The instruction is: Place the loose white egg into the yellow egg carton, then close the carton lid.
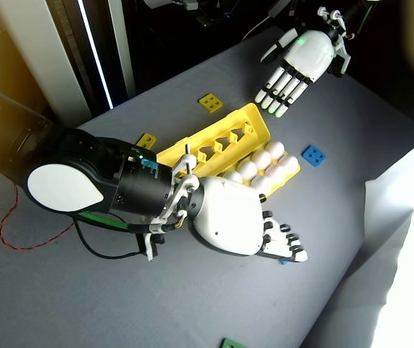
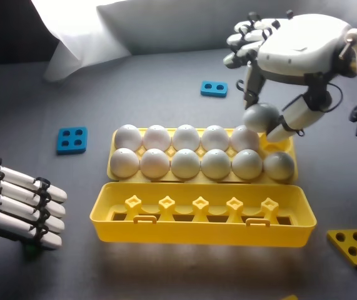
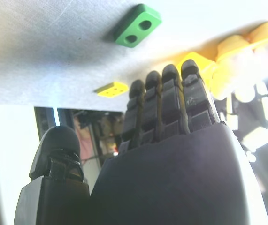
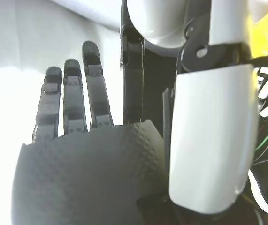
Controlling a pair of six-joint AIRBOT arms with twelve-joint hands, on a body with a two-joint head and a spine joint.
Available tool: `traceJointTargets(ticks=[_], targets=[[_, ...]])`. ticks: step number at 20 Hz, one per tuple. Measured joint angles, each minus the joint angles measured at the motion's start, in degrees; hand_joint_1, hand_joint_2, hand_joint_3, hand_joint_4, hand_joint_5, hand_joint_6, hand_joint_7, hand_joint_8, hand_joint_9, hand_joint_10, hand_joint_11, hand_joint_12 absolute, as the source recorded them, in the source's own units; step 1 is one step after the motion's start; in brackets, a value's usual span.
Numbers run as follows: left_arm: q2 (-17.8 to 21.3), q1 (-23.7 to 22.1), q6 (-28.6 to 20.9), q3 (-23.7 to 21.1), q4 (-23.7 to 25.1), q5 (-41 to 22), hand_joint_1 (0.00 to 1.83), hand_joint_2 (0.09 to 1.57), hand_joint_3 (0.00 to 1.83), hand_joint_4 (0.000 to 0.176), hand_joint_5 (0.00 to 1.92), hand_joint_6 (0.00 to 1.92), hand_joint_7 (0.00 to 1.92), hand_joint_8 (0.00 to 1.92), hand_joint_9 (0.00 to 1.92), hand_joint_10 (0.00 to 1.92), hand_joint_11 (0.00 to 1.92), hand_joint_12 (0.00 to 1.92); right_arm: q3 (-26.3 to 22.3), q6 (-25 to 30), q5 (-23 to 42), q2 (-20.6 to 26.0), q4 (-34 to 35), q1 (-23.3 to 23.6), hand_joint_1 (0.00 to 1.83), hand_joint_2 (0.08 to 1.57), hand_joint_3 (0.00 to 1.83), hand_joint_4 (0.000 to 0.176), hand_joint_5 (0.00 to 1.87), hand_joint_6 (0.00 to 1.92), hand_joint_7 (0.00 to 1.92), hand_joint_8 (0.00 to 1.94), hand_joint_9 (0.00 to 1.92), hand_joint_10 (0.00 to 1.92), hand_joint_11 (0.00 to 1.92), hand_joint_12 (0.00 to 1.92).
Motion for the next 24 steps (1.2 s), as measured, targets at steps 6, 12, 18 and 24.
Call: traceJointTargets(ticks=[6, 12, 18, 24], targets=[[0.0, 0.0, -0.02, 0.0, 0.0, 0.0, 0.0, 1.32, 0.0, 0.0, 0.16, 0.01, 0.14, 0.01, 0.08, 0.01, 0.0, 0.0, -0.11, 0.0, -1.14, -0.2, 0.02, 0.5, 1.07, 1.05, 0.0, 0.175, 1.12, 0.76, 0.34, 0.0, 0.13, 0.01, 0.0, 0.0], [0.0, 0.02, -0.02, -0.17, -0.04, 0.11, 0.0, 1.31, 0.0, 0.0, 0.15, 0.0, 0.12, 0.0, 0.06, 0.0, 0.0, 0.0, -1.64, 0.28, -3.23, 1.07, 0.07, 1.51, 1.07, 1.05, 0.0, 0.176, 1.12, 0.76, 0.37, 0.01, 0.15, 0.02, 0.0, 0.0], [0.02, 0.02, -0.02, -0.35, 0.0, 0.28, 0.0, 1.31, 0.0, 0.0, 0.16, 0.01, 0.13, 0.01, 0.08, 0.01, 0.0, 0.0, -3.87, 0.48, -3.58, 1.88, 0.33, 1.51, 1.07, 1.04, 0.0, 0.176, 1.13, 0.74, 0.38, 0.0, 0.18, 0.0, 0.0, 0.0], [0.02, 0.02, -0.02, -0.35, 0.0, 0.35, 0.0, 1.31, 0.0, 0.0, 0.15, 0.0, 0.13, 0.01, 0.07, 0.0, 0.0, 0.0, -4.07, 0.48, -4.15, 2.27, 0.5, 1.2, 1.07, 1.04, 0.0, 0.176, 1.13, 0.74, 0.39, 0.0, 0.18, 0.0, 0.0, 0.0]])
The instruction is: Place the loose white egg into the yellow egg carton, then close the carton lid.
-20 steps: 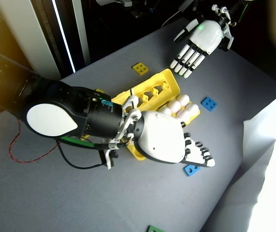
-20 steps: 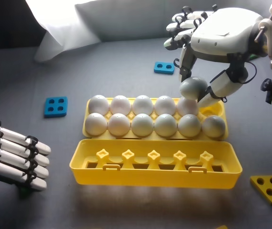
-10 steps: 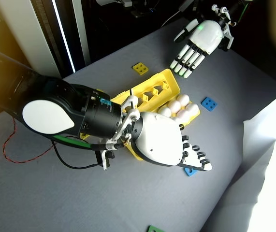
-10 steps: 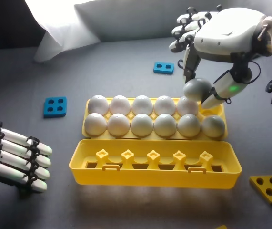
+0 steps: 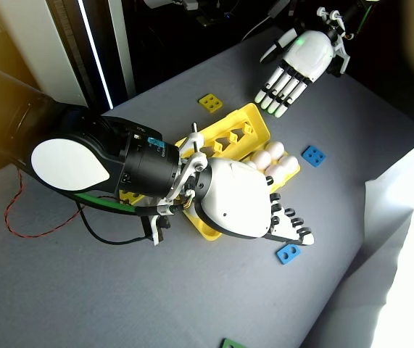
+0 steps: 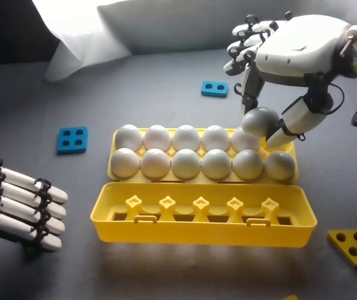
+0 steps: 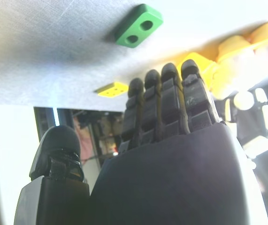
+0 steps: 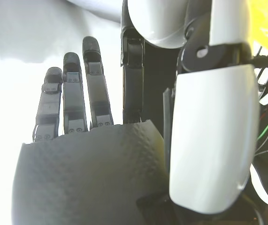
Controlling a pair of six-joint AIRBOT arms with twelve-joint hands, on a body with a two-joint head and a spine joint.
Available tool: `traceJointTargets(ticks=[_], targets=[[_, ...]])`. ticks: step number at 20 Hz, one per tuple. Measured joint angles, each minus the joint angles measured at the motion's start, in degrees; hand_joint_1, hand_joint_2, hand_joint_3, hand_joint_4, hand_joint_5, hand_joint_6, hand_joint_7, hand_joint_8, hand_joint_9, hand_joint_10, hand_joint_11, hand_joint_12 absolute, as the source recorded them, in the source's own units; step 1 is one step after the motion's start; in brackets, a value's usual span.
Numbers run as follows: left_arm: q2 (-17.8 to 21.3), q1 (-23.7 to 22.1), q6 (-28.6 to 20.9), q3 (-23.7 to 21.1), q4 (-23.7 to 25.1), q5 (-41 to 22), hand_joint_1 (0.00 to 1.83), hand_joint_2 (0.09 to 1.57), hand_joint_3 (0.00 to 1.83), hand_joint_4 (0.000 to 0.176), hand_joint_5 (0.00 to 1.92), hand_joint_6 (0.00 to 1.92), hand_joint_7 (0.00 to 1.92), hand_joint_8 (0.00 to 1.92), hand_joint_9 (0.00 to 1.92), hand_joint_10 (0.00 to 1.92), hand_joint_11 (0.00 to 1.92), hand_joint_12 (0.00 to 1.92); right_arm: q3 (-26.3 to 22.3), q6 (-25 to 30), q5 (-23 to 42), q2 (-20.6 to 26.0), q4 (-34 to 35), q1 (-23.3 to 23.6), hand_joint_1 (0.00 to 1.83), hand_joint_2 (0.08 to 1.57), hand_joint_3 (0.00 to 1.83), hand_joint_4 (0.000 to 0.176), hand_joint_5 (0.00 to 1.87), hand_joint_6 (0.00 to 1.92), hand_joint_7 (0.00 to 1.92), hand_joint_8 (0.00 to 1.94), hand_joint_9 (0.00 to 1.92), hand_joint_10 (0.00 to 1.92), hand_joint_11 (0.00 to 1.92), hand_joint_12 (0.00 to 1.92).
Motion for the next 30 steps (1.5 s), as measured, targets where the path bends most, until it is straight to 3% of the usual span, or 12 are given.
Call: traceJointTargets(ticks=[3, 4, 5, 6, 7, 12, 17, 19, 23, 25, 27, 30], targets=[[0.04, 0.0, 0.0, 0.0, 0.02, 0.02, 0.0, 1.31, 0.0, 0.0, 0.16, 0.01, 0.14, 0.01, 0.08, 0.01, 0.0, 0.0, -0.55, 0.02, -0.2, 0.5, 0.0, -0.9, 1.06, 1.03, 0.0, 0.176, 1.14, 0.7, 0.36, 0.0, 0.16, 0.0, 0.0, 0.0], [0.04, 0.0, 0.0, -0.04, 0.0, 0.02, 0.0, 1.31, 0.0, 0.0, 0.18, 0.01, 0.15, 0.01, 0.09, 0.01, 0.0, 0.0, -0.63, 0.11, 0.0, 0.85, 0.02, -1.07, 0.92, 0.95, 0.0, 0.15, 1.01, 0.33, 0.32, 0.0, 0.13, 0.0, 0.0, 0.0], [0.04, 0.0, 0.0, -0.04, 0.02, 0.04, 0.0, 1.31, 0.0, 0.0, 0.17, 0.01, 0.15, 0.01, 0.09, 0.01, 0.0, 0.0, -0.63, 0.02, 0.02, 1.14, -0.04, -1.18, 0.75, 0.91, 0.0, 0.162, 0.87, 0.11, 0.2, 0.0, 0.03, 0.0, 0.0, 0.0], [0.04, 0.0, -0.02, -0.04, 0.0, 0.04, 0.0, 1.31, 0.0, 0.0, 0.17, 0.01, 0.15, 0.01, 0.09, 0.01, 0.0, 0.0, -0.61, 0.04, 0.13, 1.44, 0.04, -1.49, 0.61, 0.87, 0.0, 0.173, 0.76, 0.02, 0.14, 0.0, 0.01, 0.0, 0.0, 0.0], [0.04, 0.0, 0.0, -0.04, 0.02, 0.04, 0.0, 1.31, 0.0, 0.0, 0.18, 0.01, 0.16, 0.01, 0.1, 0.01, 0.0, 0.0, -0.61, 0.02, -0.07, 1.64, 0.0, -1.64, 0.51, 0.82, 0.0, 0.175, 0.69, 0.0, 0.12, 0.0, 0.0, 0.0, 0.0, 0.0], [0.04, 0.0, 0.0, -0.04, 0.02, 0.07, 0.0, 1.3, 0.0, 0.0, 0.16, 0.0, 0.14, 0.0, 0.07, 0.0, 0.0, 0.0, -0.61, 0.0, 0.04, 1.62, -0.02, -1.84, 0.39, 0.7, 0.0, 0.176, 0.41, 0.0, 0.01, 0.0, 0.0, 0.0, 0.0, 0.0], [0.04, 0.0, -0.09, -0.07, 0.02, 0.07, 0.0, 1.31, 0.0, 0.0, 0.14, 0.0, 0.13, 0.0, 0.08, 0.0, 0.0, 0.0, -0.74, -0.02, 0.22, 1.81, -0.02, -1.81, 0.4, 0.7, 0.0, 0.176, 0.37, 0.0, 0.0, 0.0, 0.0, 0.0, 0.0, 0.0], [0.15, 0.0, -0.66, -0.87, 0.02, 0.46, 0.0, 1.32, 0.01, 0.0, 0.15, 0.0, 0.13, 0.0, 0.08, 0.0, 0.0, 0.0, -3.48, -0.7, -0.07, 4.42, -1.18, -1.25, 0.37, 0.7, 0.0, 0.176, 0.36, 0.0, 0.0, 0.0, 0.0, 0.0, 0.0, 0.0], [0.28, 0.24, -3.87, -3.87, -1.07, 1.16, 0.0, 1.31, 0.0, 0.0, 0.15, 0.0, 0.13, 0.0, 0.08, 0.0, 0.0, 0.0, -12.94, 0.5, 1.7, 14.21, -5.07, -0.35, 0.4, 0.71, 0.0, 0.176, 0.35, 0.0, 0.0, 0.0, 0.0, 0.0, 0.0, 0.0], [0.44, -0.04, -4.96, -5.55, -1.22, 2.05, 0.0, 1.31, 0.0, 0.0, 0.14, 0.0, 0.13, 0.0, 0.07, 0.0, 0.0, 0.0, -14.97, 5.46, 1.57, 18.16, -6.49, -0.48, 0.43, 0.72, 0.0, 0.176, 0.39, 0.02, 0.0, 0.0, 0.0, 0.0, 0.0, 0.0], [0.57, -0.31, -6.45, -6.1, -1.62, 2.12, 0.0, 1.31, 0.0, 0.0, 0.16, 0.01, 0.16, 0.01, 0.1, 0.01, 0.0, 0.0, -16.41, 17.33, 1.57, 22.88, -17.0, -0.98, 0.4, 0.72, 0.0, 0.176, 0.4, 0.01, 0.0, 0.0, 0.0, 0.0, 0.0, 0.0], [0.37, -0.13, -6.51, -5.35, -1.57, 2.97, 0.0, 1.31, 0.0, 0.0, 0.16, 0.0, 0.15, 0.0, 0.09, 0.0, 0.0, 0.0, -19.06, 30.77, 3.13, 28.48, -30.32, -1.95, 0.39, 0.71, 0.0, 0.176, 0.42, 0.02, 0.02, 0.01, 0.0, 0.0, 0.0, 0.0]])
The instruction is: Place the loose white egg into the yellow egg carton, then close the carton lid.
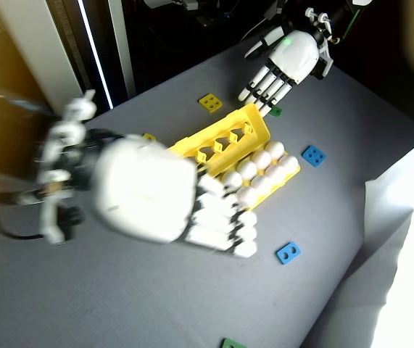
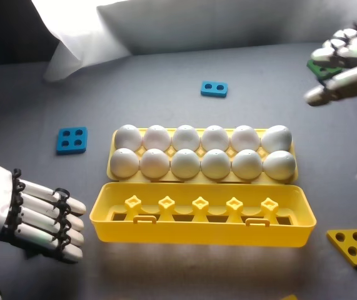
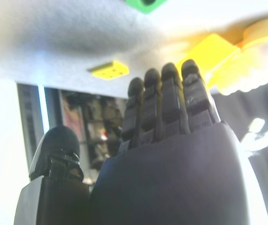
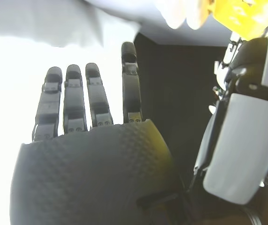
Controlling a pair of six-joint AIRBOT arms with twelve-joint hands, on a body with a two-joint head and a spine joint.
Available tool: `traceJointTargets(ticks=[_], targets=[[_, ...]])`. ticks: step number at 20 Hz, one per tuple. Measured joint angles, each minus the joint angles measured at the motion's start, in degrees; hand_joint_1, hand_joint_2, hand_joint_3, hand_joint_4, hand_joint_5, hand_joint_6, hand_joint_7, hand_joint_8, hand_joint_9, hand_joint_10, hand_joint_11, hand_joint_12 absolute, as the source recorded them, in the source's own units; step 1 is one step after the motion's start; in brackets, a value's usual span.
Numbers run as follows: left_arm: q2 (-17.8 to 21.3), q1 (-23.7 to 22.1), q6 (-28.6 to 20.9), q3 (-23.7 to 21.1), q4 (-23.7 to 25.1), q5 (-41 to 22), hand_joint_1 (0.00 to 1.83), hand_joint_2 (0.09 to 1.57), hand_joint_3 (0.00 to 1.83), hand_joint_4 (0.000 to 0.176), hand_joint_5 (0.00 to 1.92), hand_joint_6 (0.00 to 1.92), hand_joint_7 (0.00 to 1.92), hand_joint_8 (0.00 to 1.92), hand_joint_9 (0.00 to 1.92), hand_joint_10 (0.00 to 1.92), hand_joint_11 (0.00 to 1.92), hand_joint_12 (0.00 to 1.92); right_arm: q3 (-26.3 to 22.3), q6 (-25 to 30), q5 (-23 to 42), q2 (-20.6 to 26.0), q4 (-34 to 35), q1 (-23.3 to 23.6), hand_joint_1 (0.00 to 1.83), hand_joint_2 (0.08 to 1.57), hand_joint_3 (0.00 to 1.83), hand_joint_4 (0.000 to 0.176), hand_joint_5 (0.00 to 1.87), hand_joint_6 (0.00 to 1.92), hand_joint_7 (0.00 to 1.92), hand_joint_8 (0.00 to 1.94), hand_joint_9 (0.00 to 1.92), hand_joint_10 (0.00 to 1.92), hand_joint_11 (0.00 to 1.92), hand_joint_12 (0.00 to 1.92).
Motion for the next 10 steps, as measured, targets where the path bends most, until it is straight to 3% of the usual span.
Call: traceJointTargets(ticks=[3, 7, 10], targets=[[-1.27, 0.37, 0.68, -0.31, 0.04, 1.09, 0.0, 1.31, 0.0, 0.0, 0.19, 0.01, 0.19, 0.01, 0.12, 0.01, 0.0, 0.0, -3.72, 1.4, 4.28, 6.05, -1.6, -0.33, 0.37, 0.71, 0.0, 0.176, 0.44, 0.02, 0.03, 0.01, 0.0, 0.0, 0.0, 0.0], [-1.86, 1.14, 2.05, -1.86, 0.22, 2.54, 0.0, 1.31, 0.0, 0.0, 0.19, 0.0, 0.19, 0.01, 0.13, 0.01, 0.0, 0.0, -3.98, 7.67, 6.78, 13.53, -2.19, -1.16, 0.38, 0.71, 0.0, 0.176, 0.44, 0.01, 0.06, 0.01, 0.0, 0.0, 0.0, 0.0], [-1.9, 1.11, 2.19, -3.17, -0.04, 3.48, 0.0, 1.32, 0.0, 0.0, 0.19, 0.0, 0.18, 0.0, 0.12, 0.01, 0.01, 0.0, -3.8, 12.61, 6.23, 15.21, -9.6, 0.59, 0.37, 0.72, 0.0, 0.176, 0.43, 0.01, 0.08, 0.02, 0.0, 0.0, 0.0, 0.0]])
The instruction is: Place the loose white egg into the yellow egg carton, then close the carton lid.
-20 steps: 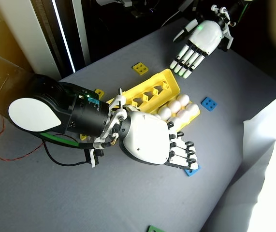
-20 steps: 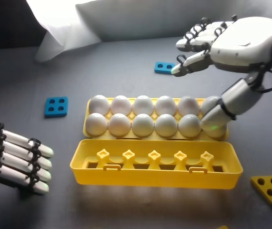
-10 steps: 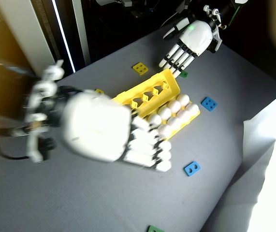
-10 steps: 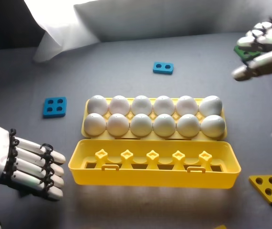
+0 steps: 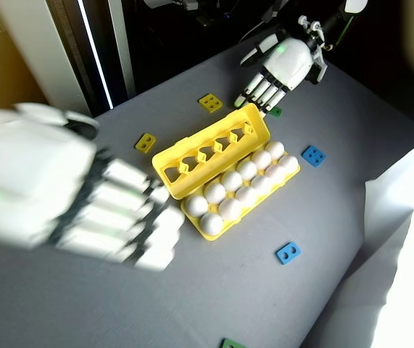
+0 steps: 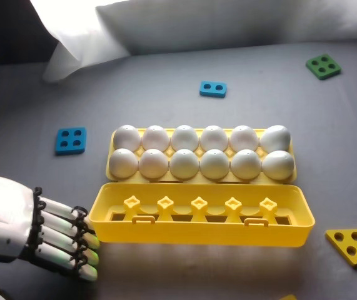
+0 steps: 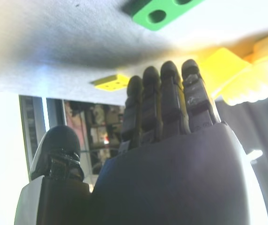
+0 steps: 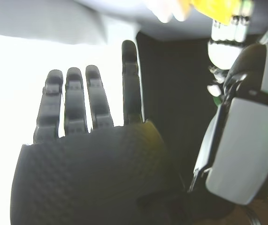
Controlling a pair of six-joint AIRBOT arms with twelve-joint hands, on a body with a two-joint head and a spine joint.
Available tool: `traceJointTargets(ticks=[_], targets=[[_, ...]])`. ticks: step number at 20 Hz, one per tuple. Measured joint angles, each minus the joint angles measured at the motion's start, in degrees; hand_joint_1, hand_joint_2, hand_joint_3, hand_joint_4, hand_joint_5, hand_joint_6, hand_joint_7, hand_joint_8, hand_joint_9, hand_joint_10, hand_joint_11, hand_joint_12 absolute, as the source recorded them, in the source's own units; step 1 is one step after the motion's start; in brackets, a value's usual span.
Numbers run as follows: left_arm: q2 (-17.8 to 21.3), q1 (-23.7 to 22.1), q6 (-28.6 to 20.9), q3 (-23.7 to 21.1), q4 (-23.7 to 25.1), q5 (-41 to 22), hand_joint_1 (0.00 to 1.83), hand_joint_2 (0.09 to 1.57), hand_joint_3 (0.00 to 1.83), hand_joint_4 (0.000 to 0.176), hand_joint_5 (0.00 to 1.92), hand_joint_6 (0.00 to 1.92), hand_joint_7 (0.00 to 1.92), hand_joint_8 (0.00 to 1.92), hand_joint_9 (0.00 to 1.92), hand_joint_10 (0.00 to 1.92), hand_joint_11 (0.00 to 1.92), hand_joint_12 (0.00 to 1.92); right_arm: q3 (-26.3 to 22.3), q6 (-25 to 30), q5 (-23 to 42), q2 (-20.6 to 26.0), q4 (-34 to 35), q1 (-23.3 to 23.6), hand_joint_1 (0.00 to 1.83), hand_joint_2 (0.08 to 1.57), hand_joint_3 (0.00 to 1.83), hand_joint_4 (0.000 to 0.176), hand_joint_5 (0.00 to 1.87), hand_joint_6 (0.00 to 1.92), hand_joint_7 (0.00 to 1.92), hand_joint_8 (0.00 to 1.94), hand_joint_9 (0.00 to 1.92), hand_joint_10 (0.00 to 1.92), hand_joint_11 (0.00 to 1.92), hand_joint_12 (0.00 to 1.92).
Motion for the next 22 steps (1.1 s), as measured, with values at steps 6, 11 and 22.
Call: traceJointTargets(ticks=[6, 11, 22], targets=[[-0.66, -1.88, -0.57, -0.39, 0.68, 0.81, 0.0, 1.31, 0.0, 0.0, 0.17, 0.0, 0.18, 0.01, 0.12, 0.01, 0.0, 0.0, -1.05, 4.61, 2.08, -2.49, -0.46, 2.84, 0.39, 0.72, 0.0, 0.176, 0.46, 0.01, 0.1, 0.01, 0.0, 0.0, 0.0, 0.0], [-0.66, -4.48, -2.38, 1.01, 0.39, 0.2, 0.0, 1.32, 0.0, 0.0, 0.15, 0.0, 0.14, 0.0, 0.09, 0.0, 0.0, 0.0, -2.95, 4.66, -1.44, -2.47, -0.31, 2.89, 0.37, 0.74, 0.01, 0.176, 0.46, 0.01, 0.09, 0.0, 0.0, 0.0, 0.0, 0.0], [-3.8, -11.02, -2.86, 6.08, -2.71, -0.98, 0.0, 1.31, 0.0, 0.0, 0.17, 0.0, 0.15, 0.0, 0.11, 0.0, 0.0, 0.0, -4.33, 5.18, -2.32, -2.23, 0.0, 3.45, 0.4, 0.77, 0.01, 0.176, 0.5, 0.01, 0.1, 0.0, 0.0, 0.0, 0.0, 0.0]])
